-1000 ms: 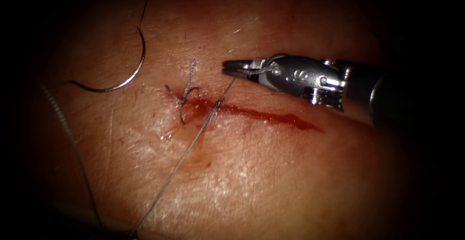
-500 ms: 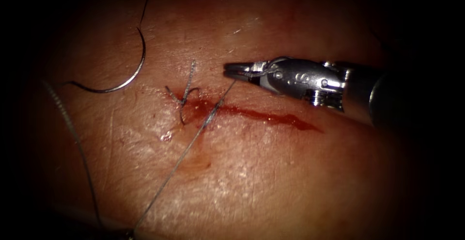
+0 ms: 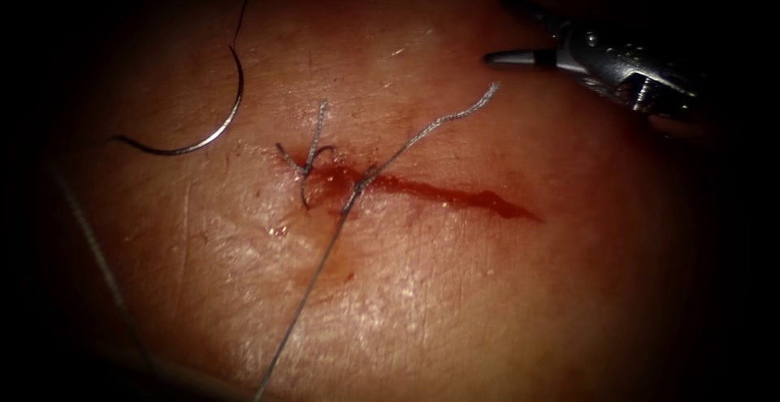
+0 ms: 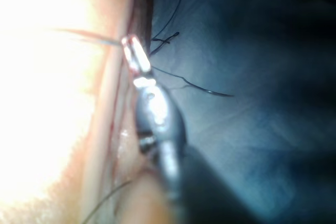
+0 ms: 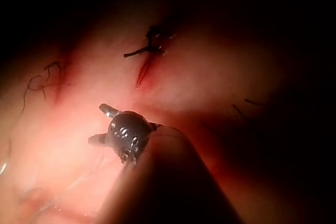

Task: Wound Closure

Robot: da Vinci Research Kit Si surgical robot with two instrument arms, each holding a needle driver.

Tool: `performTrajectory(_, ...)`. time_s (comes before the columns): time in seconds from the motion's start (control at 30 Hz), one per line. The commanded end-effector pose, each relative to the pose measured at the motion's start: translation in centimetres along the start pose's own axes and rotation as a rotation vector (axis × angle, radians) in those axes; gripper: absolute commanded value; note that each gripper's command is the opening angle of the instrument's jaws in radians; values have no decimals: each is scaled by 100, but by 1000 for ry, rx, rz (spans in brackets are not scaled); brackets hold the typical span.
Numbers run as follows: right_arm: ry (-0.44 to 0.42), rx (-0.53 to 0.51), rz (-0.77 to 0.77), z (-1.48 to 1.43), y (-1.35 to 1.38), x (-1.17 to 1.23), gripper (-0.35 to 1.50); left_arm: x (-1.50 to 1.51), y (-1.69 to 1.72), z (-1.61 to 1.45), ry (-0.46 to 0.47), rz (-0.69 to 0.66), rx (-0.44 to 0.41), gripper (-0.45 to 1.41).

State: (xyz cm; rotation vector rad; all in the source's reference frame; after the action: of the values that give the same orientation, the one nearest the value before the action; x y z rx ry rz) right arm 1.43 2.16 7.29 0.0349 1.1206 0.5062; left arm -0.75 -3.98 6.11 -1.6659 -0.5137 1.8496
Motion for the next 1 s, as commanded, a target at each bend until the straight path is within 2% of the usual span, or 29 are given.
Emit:
performTrajectory(0.03,6,-11,11,-4,5,3,130,-8,4,-2,-4,-3,1,-45)
performTrajectory(0.1,18,-26,30,-12,4,10,131,-1,1,1,-4,2,0,-45)
performTrajectory(0.17,38,-58,54,-20,-7,27,138,11,-3,7,-3,10,-2,-45)
performTrajectory(0.23,61,-45,66,-22,-24,41,136,20,-6,11,-2,20,-5,-45)
performTrajectory(0.33,105,-7,78,-14,-66,71,135,35,-12,20,0,31,-7,-45)
performTrajectory(0.37,124,14,79,-2,-93,85,133,46,-16,25,1,39,-7,-45)
performTrajectory(0.43,138,35,76,10,-116,95,133,58,-22,30,3,52,-8,-45)
performTrajectory(0.47,147,45,77,26,-140,103,131,69,-27,36,8,60,-11,-45)
performTrajectory(0.5,152,52,75,32,-148,106,131,73,-29,39,9,57,-10,-45)
performTrajectory(0.63,160,51,56,62,-174,102,130,90,-37,54,15,67,-31,-45)
performTrajectory(0.7,167,62,28,81,-189,87,128,103,-45,61,19,73,-43,-45)
performTrajectory(0.8,168,83,41,93,-203,73,126,123,-59,69,26,79,-49,-45)
performTrajectory(0.97,160,111,30,96,-218,62,125,148,-88,81,21,87,-67,-45)
performTrajectory(1.0,160,136,25,98,-222,60,119,154,-99,87,10,87,-75,-45)
